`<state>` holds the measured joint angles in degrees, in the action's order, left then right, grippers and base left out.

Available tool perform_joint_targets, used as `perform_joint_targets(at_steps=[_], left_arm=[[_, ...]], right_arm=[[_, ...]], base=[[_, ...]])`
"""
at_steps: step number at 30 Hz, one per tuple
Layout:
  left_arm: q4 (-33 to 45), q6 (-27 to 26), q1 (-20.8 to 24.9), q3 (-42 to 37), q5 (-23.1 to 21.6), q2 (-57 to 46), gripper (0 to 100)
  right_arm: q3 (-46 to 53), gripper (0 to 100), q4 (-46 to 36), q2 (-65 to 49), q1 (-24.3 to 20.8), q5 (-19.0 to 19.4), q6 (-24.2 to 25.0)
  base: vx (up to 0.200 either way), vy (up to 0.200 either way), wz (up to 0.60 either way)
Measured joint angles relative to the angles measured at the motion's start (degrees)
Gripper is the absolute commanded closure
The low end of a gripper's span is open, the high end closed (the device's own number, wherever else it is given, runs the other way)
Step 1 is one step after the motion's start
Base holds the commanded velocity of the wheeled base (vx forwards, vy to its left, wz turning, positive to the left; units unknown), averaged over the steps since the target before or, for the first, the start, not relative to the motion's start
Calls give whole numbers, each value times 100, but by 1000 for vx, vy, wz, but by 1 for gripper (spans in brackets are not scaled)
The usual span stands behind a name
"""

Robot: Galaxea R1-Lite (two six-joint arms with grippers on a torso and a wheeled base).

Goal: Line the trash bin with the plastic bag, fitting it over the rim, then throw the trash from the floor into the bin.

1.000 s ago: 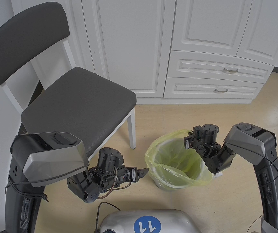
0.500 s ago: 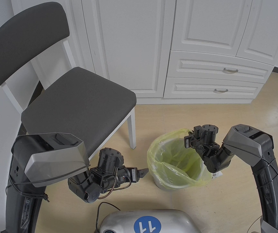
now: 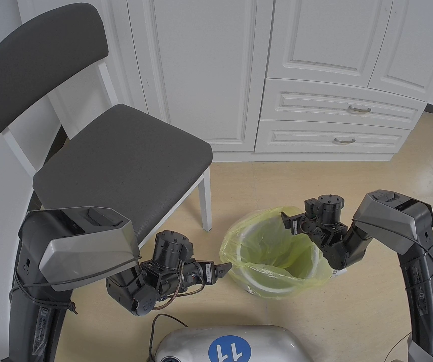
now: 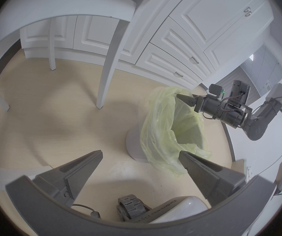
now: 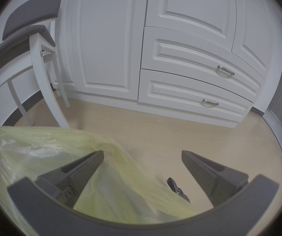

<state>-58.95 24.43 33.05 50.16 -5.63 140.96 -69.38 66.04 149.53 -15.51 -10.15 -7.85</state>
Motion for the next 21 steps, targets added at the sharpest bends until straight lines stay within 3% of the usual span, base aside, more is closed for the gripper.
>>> perform_joint_targets(at_steps=[10,21], left_arm=[[-273,-163,0,-78,0,39,0],[-219,-183,-1,-161,-2,-100,0]], right_arm=[[739,0,-703,-739,22,518,44],[946,0,-2225,-1621,-4,861,622]], base=[[0,0,0],[0,0,0]])
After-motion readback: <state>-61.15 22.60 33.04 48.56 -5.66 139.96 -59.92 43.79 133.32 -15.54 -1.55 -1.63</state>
